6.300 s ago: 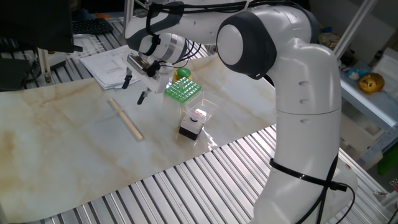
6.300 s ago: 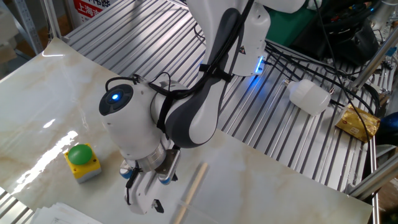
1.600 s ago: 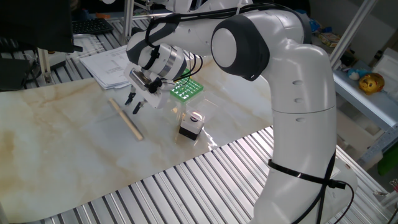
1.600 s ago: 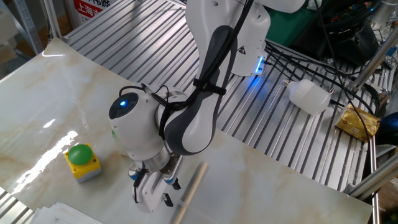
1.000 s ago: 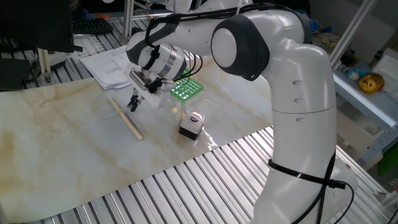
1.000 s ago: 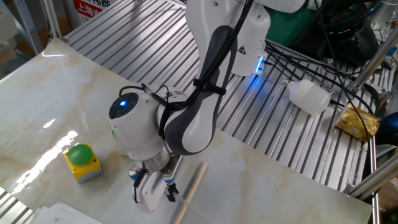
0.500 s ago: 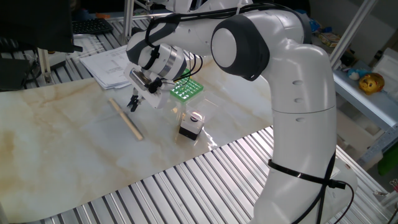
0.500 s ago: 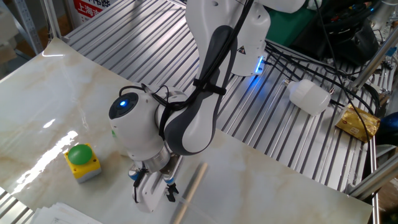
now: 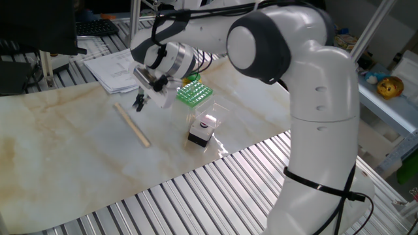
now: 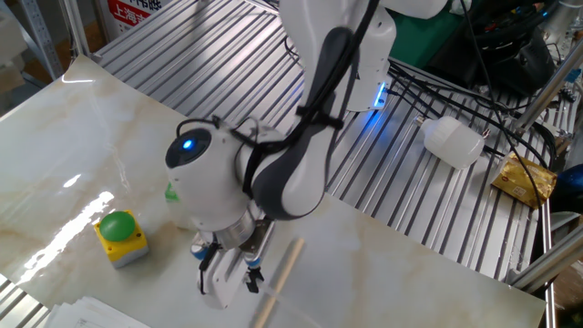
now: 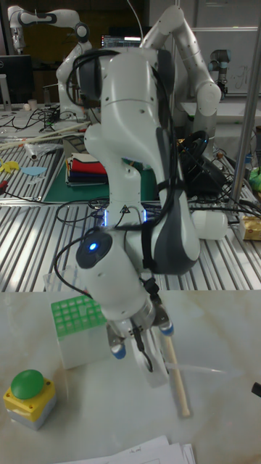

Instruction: Insert a large pipette tip into the holder for large pipette tips

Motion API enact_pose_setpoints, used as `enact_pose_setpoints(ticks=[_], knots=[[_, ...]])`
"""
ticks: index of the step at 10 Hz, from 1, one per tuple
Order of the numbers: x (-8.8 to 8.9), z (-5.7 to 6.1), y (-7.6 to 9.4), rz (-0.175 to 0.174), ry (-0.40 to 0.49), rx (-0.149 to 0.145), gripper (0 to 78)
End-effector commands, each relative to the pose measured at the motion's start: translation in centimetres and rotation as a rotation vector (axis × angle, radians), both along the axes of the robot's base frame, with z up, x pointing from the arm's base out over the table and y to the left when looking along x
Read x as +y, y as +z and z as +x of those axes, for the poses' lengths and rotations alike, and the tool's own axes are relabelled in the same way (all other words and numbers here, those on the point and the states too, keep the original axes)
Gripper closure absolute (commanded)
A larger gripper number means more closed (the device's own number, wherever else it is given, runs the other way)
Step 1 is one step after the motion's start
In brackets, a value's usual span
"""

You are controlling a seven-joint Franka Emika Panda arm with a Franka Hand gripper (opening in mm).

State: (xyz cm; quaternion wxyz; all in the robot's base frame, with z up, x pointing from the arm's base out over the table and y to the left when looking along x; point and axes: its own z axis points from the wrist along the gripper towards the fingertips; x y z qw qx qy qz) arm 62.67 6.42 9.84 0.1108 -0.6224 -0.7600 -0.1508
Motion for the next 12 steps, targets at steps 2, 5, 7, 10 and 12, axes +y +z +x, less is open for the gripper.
enact_pose_setpoints(ticks=[2, 5, 7, 10, 12], knots=[[0.5, 0.0, 4.6, -0.082, -0.032, -0.05, 76.4], [0.2, -0.3, 7.1, -0.09, -0.008, -0.062, 76.4], [-0.3, -0.8, 9.4, -0.15, 0.029, -0.094, 76.4], [-0.6, -1.1, 10.5, -0.201, 0.047, -0.111, 76.4], [-1.2, -1.6, 12.0, -0.227, 0.064, -0.122, 76.4]])
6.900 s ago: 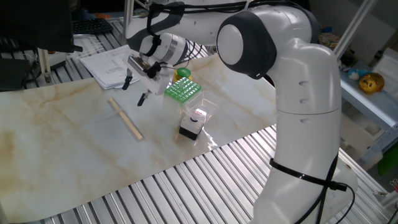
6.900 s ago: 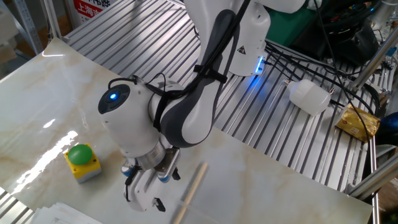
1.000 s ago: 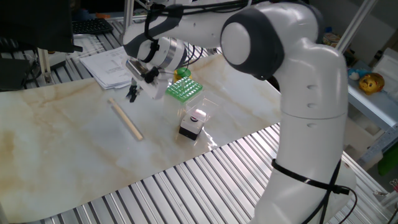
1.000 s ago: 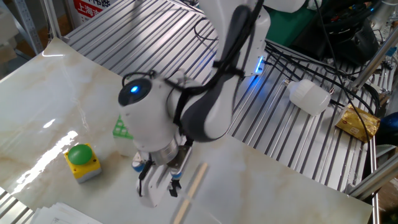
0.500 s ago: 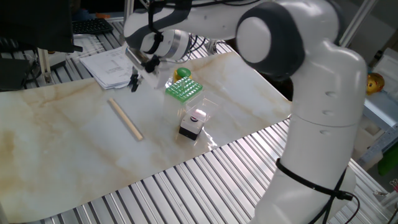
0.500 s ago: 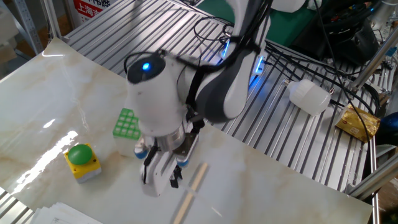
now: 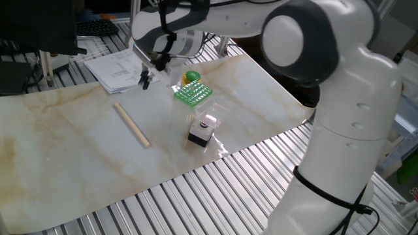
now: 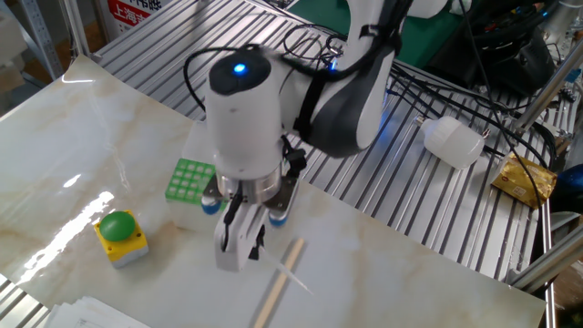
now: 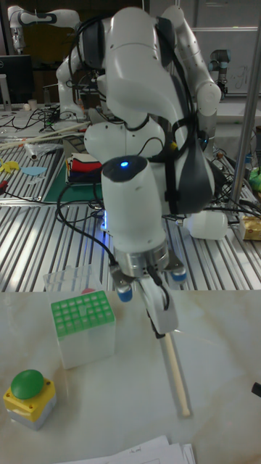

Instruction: Insert a large pipette tip into the holder for large pipette tips

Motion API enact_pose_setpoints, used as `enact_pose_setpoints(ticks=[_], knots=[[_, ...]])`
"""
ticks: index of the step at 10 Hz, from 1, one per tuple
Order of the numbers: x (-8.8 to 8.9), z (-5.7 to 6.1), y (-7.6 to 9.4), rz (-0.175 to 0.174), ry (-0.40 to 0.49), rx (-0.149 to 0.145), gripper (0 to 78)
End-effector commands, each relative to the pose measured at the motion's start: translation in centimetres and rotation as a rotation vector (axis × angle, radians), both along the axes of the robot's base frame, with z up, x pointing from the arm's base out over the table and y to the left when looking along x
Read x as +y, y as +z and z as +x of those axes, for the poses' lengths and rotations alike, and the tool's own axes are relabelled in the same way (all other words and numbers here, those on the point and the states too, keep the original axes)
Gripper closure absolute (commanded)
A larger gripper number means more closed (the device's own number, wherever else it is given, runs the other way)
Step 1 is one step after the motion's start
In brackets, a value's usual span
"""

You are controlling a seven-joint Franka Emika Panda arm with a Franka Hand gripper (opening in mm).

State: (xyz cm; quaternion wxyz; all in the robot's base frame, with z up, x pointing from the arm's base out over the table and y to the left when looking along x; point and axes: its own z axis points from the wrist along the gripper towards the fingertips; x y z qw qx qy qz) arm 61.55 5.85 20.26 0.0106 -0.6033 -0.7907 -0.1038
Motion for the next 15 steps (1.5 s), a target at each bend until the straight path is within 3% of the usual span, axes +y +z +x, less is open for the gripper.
enact_pose_setpoints(ticks=[1, 7, 15], knots=[[-0.9, -0.7, 2.3, -0.034, 0.019, -0.016, 76.4], [-2.6, -2.0, 5.2, -0.075, 0.079, -0.049, 76.4], [-3.4, -2.6, 6.3, -0.141, 0.098, -0.063, 76.4]])
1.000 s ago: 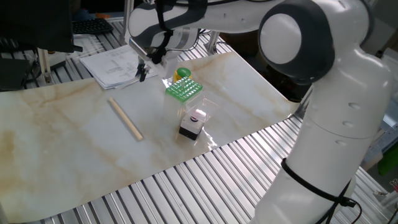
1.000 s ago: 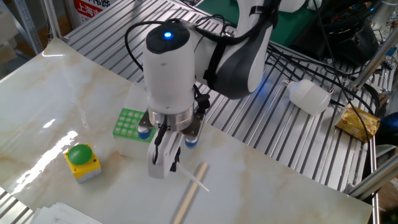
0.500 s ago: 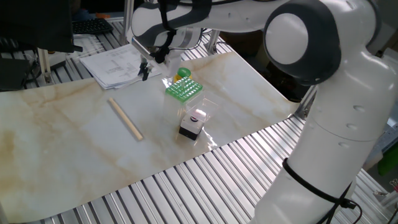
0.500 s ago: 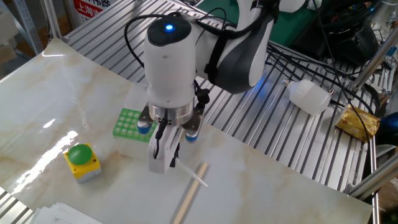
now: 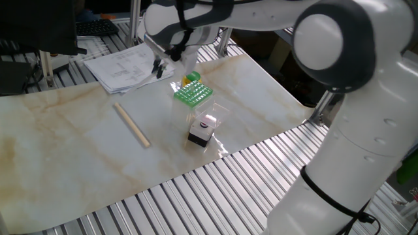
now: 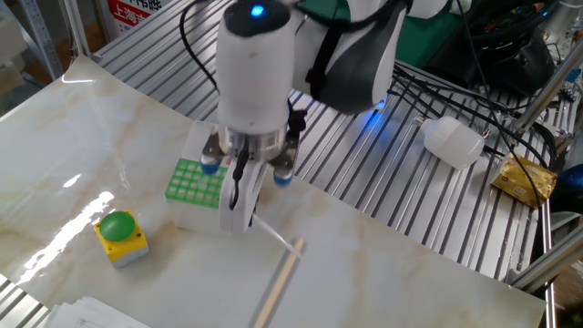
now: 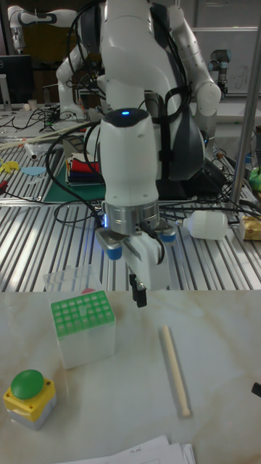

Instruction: Insert a large pipette tip into the holder for large pipette tips

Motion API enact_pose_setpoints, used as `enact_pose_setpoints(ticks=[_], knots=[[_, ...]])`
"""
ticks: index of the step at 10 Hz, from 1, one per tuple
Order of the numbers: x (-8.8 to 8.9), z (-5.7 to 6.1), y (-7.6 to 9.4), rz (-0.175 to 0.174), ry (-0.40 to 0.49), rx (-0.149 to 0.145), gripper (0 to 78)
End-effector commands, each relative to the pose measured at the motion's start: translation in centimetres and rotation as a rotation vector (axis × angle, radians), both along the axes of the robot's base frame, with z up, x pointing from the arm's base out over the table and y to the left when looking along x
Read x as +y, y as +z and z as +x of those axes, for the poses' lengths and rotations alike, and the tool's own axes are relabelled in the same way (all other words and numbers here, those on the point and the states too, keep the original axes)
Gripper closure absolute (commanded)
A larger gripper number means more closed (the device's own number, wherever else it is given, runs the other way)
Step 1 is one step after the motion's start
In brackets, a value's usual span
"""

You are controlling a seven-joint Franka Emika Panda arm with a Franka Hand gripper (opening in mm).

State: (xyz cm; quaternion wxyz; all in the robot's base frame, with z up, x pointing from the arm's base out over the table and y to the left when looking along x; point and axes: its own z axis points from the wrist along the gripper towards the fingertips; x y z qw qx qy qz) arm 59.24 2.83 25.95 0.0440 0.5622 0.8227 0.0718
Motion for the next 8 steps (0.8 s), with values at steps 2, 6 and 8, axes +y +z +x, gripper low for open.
enact_pose_setpoints(ticks=[2, 6, 8], knots=[[-0.7, -0.5, 1.0, -0.028, 0.008, -0.007, 76.4], [-1.1, -0.8, 1.5, -0.062, 0.012, -0.01, 76.4], [-1.4, -1.0, 1.8, -0.075, 0.011, -0.01, 76.4]])
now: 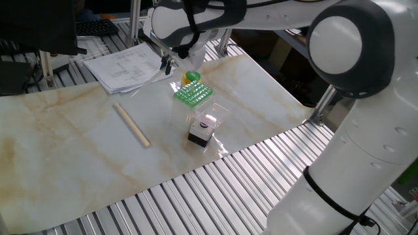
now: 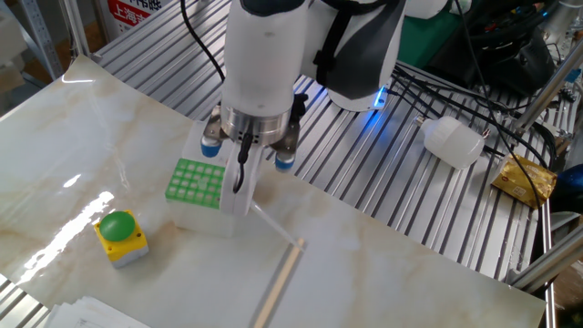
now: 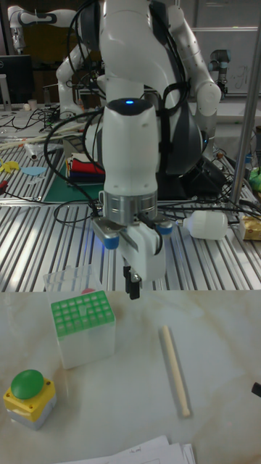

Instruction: Insert a large pipette tip into the holder for large pipette tips

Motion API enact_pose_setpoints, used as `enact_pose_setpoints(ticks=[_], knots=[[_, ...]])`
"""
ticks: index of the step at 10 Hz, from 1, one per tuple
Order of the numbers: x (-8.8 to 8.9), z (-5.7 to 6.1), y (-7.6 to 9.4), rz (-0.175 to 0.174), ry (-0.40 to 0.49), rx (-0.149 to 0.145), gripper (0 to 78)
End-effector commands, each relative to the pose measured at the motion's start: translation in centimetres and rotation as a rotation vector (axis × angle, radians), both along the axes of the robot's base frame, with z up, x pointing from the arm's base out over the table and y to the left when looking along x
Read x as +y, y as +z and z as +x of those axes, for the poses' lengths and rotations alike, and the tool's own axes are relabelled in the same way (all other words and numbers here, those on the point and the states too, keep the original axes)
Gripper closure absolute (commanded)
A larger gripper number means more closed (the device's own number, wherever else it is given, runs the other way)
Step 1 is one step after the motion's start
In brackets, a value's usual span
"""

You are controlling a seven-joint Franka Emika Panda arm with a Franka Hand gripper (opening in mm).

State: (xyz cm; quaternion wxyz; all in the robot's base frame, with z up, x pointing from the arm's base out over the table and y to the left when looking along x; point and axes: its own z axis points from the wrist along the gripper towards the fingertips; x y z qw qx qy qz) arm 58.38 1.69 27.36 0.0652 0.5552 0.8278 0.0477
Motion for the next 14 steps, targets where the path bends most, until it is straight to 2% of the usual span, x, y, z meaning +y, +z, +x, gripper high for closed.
enact_pose_setpoints(ticks=[1, 8, 11, 12, 14], knots=[[-0.41, -0.27, 0.55, -0.007, 0.0, -0.001, 76.4], [-0.53, -0.37, 0.68, 0.018, -0.004, 0.006, 76.4], [-0.53, -0.37, 0.68, 0.02, 0.025, 0.01, 76.4], [-0.53, -0.37, 0.68, 0.022, 0.058, 0.015, 76.4], [-0.53, -0.37, 0.68, 0.061, 0.066, 0.009, 76.4]])
